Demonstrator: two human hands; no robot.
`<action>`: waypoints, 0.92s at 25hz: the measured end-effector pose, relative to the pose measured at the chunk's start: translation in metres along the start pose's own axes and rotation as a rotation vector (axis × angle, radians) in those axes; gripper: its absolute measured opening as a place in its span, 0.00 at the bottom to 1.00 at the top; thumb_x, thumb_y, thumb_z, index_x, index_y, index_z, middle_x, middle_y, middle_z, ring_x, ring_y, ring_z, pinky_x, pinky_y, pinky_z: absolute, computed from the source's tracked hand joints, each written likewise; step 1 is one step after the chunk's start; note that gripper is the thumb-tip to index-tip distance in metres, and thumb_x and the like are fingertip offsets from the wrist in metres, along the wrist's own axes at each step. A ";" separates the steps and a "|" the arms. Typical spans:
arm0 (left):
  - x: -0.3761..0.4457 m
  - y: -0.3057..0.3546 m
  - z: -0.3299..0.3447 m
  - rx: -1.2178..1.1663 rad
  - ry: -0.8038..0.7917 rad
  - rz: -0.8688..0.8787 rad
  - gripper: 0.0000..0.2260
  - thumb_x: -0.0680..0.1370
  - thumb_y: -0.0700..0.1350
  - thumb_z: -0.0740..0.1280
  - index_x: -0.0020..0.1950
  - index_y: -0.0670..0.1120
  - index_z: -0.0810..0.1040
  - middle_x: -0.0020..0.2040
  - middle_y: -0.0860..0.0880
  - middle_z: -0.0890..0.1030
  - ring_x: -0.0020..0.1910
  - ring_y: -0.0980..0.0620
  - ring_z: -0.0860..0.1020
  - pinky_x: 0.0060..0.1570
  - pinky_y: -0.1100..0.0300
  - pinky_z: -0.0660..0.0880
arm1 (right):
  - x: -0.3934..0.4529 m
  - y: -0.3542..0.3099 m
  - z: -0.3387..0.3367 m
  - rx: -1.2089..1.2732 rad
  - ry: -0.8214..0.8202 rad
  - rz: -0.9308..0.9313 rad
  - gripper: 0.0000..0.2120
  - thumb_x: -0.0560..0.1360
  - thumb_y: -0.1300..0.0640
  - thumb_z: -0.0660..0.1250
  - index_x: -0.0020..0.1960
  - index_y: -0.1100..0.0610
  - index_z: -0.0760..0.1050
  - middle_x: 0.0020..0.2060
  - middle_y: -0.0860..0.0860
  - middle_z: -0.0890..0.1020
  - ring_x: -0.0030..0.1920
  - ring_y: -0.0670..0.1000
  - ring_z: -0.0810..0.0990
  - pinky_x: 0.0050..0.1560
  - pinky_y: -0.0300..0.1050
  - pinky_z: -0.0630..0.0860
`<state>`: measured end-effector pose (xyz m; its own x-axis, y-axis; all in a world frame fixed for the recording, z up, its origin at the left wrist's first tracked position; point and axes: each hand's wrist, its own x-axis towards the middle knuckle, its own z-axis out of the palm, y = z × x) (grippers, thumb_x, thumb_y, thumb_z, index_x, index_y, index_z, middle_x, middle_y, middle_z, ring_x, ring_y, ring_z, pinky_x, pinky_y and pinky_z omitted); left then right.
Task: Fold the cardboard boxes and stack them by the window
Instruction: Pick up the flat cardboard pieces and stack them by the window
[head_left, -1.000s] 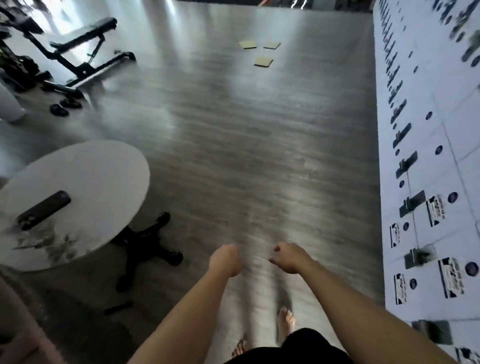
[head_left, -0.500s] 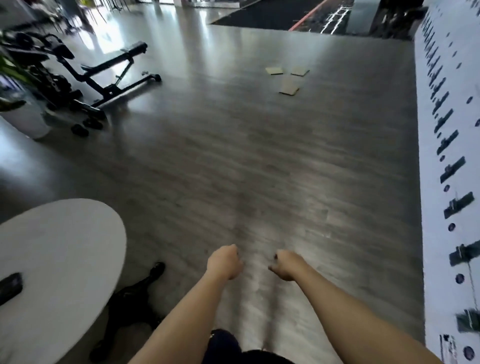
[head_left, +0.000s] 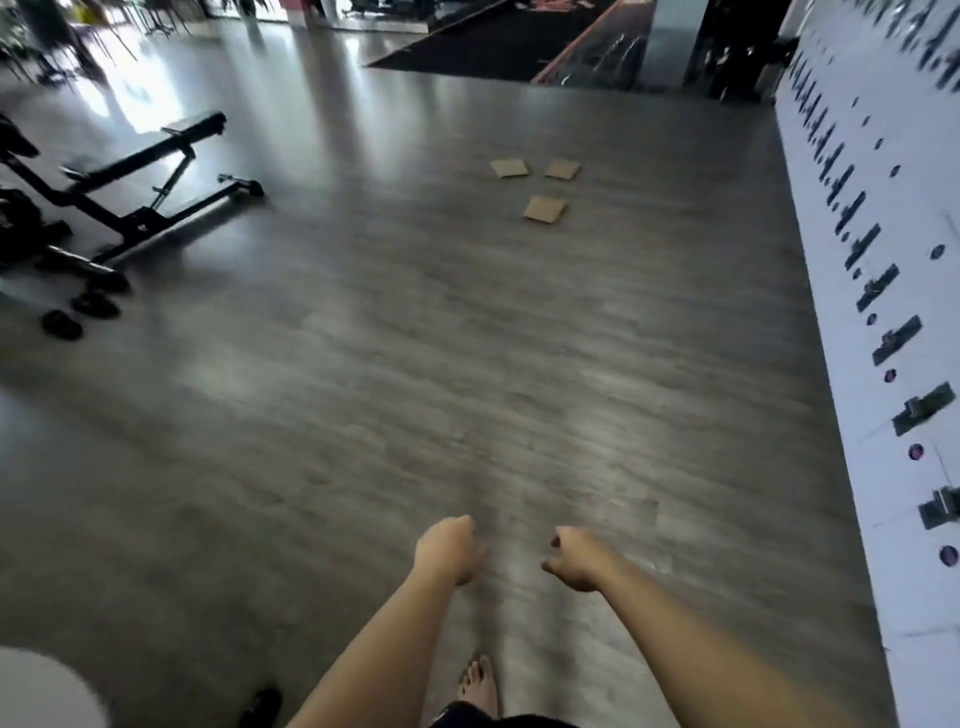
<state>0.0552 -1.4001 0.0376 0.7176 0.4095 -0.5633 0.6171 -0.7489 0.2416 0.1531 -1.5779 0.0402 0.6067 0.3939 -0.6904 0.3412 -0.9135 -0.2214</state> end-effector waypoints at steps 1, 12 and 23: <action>0.024 0.007 -0.016 0.013 0.009 0.026 0.18 0.79 0.55 0.63 0.65 0.47 0.75 0.64 0.46 0.77 0.62 0.45 0.76 0.59 0.54 0.74 | 0.017 -0.001 -0.017 0.016 0.012 0.012 0.23 0.80 0.44 0.64 0.69 0.56 0.71 0.66 0.56 0.76 0.63 0.57 0.77 0.61 0.49 0.75; 0.285 0.112 -0.167 0.150 -0.006 0.136 0.16 0.81 0.51 0.62 0.65 0.46 0.76 0.63 0.45 0.78 0.61 0.43 0.77 0.57 0.52 0.75 | 0.239 0.027 -0.211 0.037 0.016 0.071 0.22 0.79 0.44 0.63 0.66 0.57 0.75 0.63 0.57 0.79 0.61 0.58 0.78 0.59 0.49 0.76; 0.515 0.160 -0.326 0.088 0.033 0.000 0.13 0.78 0.49 0.62 0.59 0.48 0.79 0.58 0.46 0.81 0.58 0.44 0.80 0.53 0.54 0.76 | 0.468 -0.029 -0.435 -0.069 -0.004 -0.059 0.22 0.79 0.43 0.63 0.67 0.56 0.73 0.65 0.58 0.78 0.64 0.59 0.77 0.60 0.48 0.74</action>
<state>0.6289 -1.1391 0.0433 0.7289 0.4250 -0.5368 0.5872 -0.7912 0.1709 0.7398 -1.3226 0.0234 0.5816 0.4463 -0.6801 0.4253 -0.8795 -0.2135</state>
